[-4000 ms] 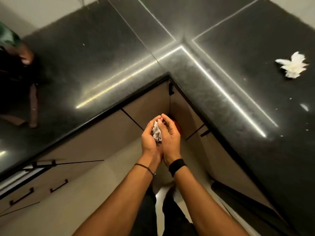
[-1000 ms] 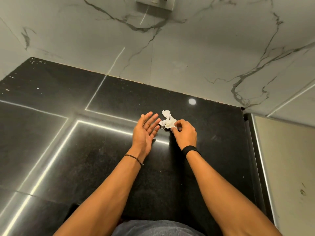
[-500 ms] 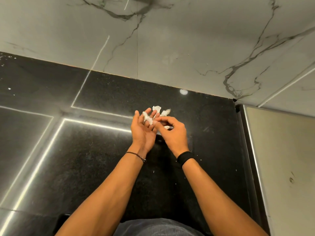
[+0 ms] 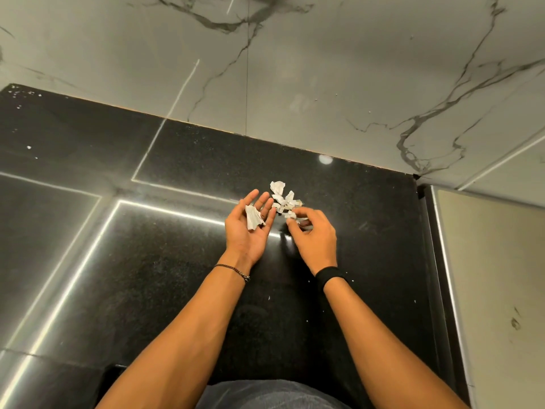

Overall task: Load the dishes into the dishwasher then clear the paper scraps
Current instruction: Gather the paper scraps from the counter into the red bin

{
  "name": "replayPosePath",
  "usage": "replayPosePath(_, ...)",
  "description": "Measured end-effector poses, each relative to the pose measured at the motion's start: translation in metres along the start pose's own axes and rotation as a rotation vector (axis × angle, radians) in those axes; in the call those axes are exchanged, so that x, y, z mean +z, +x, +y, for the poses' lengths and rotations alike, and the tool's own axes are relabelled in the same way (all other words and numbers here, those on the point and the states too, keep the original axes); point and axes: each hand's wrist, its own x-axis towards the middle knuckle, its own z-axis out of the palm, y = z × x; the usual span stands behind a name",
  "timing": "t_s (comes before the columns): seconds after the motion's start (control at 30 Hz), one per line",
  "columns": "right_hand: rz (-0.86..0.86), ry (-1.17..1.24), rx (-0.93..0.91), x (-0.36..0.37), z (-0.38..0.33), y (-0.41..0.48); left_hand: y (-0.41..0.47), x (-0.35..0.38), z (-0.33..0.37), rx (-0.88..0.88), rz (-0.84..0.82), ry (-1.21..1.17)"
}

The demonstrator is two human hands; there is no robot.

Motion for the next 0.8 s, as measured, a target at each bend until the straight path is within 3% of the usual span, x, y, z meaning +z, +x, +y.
replayPosePath(0.13,-0.163,0.094,-0.166,0.001,-0.032,-0.003,0.002,0.002,-0.008,-0.007,-0.019,-0.02)
replayPosePath(0.2,-0.23,0.155,-0.145,0.002,-0.039,0.0,0.002,0.004,-0.01,-0.012,-0.031,-0.064)
replayPosePath(0.27,-0.144,0.219,-0.061,0.002,-0.036,0.008,0.002,0.006,-0.01,-0.005,-0.048,-0.09)
replayPosePath(0.33,-0.055,0.07,-0.052,0.003,-0.02,0.023,0.004,0.006,-0.007,0.003,-0.045,-0.108)
replayPosePath(0.43,-0.174,-0.327,-0.121,0.005,0.005,0.04,0.005,0.004,-0.003,0.015,-0.045,-0.114)
replayPosePath(0.53,-0.18,-0.461,-0.161,0.003,0.022,0.039,0.007,0.003,-0.001,0.03,-0.035,-0.101)
replayPosePath(0.7,-0.103,-0.459,-0.195,-0.002,0.027,0.022,0.012,0.002,0.001,0.058,0.004,-0.103)
replayPosePath(0.8,0.006,-0.261,-0.105,-0.002,0.012,0.011,0.013,0.002,-0.002,0.056,0.015,-0.082)
